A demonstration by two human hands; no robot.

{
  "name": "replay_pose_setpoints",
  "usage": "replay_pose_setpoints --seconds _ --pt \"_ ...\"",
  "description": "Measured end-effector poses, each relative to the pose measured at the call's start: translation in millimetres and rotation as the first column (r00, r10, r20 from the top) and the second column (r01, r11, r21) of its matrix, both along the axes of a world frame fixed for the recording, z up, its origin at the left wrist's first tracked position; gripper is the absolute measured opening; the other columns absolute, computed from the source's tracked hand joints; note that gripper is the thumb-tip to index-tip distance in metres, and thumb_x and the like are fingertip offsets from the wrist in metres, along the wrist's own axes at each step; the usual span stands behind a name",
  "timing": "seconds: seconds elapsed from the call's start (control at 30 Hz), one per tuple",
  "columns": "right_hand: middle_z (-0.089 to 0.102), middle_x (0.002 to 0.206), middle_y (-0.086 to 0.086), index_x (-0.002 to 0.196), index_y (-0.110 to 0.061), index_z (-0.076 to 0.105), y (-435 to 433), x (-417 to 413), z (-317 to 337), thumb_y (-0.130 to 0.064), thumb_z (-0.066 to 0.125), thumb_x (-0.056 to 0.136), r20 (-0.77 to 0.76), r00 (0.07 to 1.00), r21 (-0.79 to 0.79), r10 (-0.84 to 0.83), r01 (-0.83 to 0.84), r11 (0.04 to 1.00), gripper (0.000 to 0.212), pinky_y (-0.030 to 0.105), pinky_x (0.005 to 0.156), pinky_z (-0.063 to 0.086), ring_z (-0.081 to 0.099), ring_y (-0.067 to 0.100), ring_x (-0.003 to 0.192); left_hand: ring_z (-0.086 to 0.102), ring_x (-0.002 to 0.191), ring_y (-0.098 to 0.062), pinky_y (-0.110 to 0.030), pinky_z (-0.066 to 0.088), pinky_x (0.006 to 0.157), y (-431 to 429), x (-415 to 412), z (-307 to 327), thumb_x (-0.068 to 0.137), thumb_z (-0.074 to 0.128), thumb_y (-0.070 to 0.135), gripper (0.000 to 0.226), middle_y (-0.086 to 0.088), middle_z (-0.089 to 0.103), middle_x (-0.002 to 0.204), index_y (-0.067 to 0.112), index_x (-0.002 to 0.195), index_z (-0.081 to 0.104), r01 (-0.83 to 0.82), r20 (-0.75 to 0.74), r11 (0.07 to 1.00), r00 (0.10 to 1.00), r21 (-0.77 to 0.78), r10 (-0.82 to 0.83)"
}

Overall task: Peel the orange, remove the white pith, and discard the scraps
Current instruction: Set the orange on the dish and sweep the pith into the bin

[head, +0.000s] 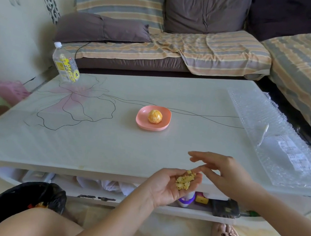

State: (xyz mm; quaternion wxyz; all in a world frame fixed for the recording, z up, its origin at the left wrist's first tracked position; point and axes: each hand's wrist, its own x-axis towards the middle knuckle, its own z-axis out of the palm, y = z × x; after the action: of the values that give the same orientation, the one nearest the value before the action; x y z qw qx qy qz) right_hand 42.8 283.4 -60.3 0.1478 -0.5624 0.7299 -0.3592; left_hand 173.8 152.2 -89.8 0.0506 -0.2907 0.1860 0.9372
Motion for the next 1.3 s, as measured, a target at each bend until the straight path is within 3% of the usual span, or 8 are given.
replay_pose_setpoints --seconds 0.17,0.33,0.43,0.6,0.73,0.83,1.0,1.3 --pt "0.066 0.107 -0.017 0.112 -0.032 0.063 -1.6 2.2 17.7 0.007 0.053 0.088 0.126 0.991 -0.046 -0.054 0.060 0.997 0.047 0.012 0.093 0.044 0.066 -0.003 0.092 0.070 0.078 -0.037 -0.043 0.059 0.070 -5.5 2.1 9.4 0.091 0.044 -0.001 0.026 -0.030 0.066 0.099 -0.016 0.095 0.066 -0.065 -0.023 0.996 0.998 0.063 0.067" --pt "0.069 0.097 -0.013 0.102 -0.027 0.068 2.9 -5.6 14.5 0.003 0.054 0.089 0.230 0.965 0.006 -0.127 0.129 0.992 0.036 0.035 0.081 0.054 0.069 0.004 0.087 0.071 0.074 -0.034 -0.040 0.061 0.063 0.9 -1.8 6.1 0.084 0.049 -0.004 0.021 -0.026 0.067 0.090 -0.013 0.088 0.068 -0.088 -0.048 0.991 0.994 0.101 0.094" --pt "0.071 0.092 -0.012 0.098 -0.028 0.069 6.7 -17.2 4.5 0.000 0.054 0.091 0.255 0.946 0.077 -0.199 0.185 0.980 0.032 0.032 0.084 0.053 0.067 0.001 0.086 0.071 0.071 -0.034 -0.039 0.060 0.062 6.0 -5.1 -1.3 0.092 0.043 -0.002 0.027 -0.026 0.067 0.086 -0.013 0.088 0.068 -0.077 -0.023 0.992 0.997 0.097 0.080" --pt "0.068 0.107 -0.011 0.114 -0.025 0.064 13.0 -30.3 -22.4 0.005 0.042 0.091 0.007 0.944 0.186 -0.330 0.323 0.928 0.044 0.017 0.091 0.045 0.060 -0.003 0.096 0.071 0.068 -0.034 -0.037 0.060 0.058 18.6 -13.1 -28.3 0.095 0.040 -0.001 0.033 -0.026 0.067 0.087 -0.014 0.085 0.069 0.000 0.059 0.998 0.998 0.067 -0.004" --pt "0.061 0.125 -0.007 0.132 -0.028 0.051 19.1 -27.6 -45.1 0.002 0.035 0.090 -0.183 0.936 0.332 -0.302 0.348 0.877 0.053 0.005 0.056 0.037 0.057 -0.010 0.063 0.070 0.066 -0.035 -0.038 0.060 0.059 31.2 -22.4 -53.5 0.097 0.036 -0.001 0.038 -0.028 0.066 0.090 -0.016 0.082 0.067 0.004 0.126 0.999 0.992 0.032 -0.008" --pt "0.059 0.129 -0.004 0.135 -0.033 0.046 21.8 -29.3 -57.6 0.002 0.034 0.089 -0.261 0.929 0.349 -0.261 0.344 0.872 0.059 0.011 0.065 0.038 0.062 0.010 0.092 0.070 0.071 -0.033 -0.036 0.060 0.063 36.1 -29.7 -63.0 0.098 0.036 0.000 0.032 -0.029 0.065 0.095 -0.015 0.090 0.064 -0.017 0.167 0.999 0.986 -0.030 0.021" --pt "0.059 0.126 -0.010 0.135 -0.031 0.046 26.2 -27.5 -56.5 0.007 0.032 0.087 -0.266 0.940 0.301 -0.211 0.289 0.909 0.063 0.017 0.087 0.042 0.056 0.015 0.113 0.069 0.080 -0.033 -0.036 0.061 0.066 41.4 -36.4 -63.9 0.098 0.039 0.000 0.028 -0.029 0.067 0.098 -0.015 0.103 0.062 -0.018 0.168 0.997 0.985 -0.081 0.031" --pt "0.059 0.097 -0.029 0.118 -0.053 0.042 31.7 -21.1 -51.9 0.008 0.033 0.084 -0.112 0.987 0.292 -0.115 0.143 0.946 0.071 0.005 0.071 0.038 0.053 -0.003 0.086 0.070 0.071 -0.036 -0.040 0.059 0.069 34.6 -37.5 -55.4 0.097 0.041 0.000 0.024 -0.030 0.066 0.090 -0.018 0.104 0.055 -0.015 0.141 1.000 0.990 -0.025 0.019"
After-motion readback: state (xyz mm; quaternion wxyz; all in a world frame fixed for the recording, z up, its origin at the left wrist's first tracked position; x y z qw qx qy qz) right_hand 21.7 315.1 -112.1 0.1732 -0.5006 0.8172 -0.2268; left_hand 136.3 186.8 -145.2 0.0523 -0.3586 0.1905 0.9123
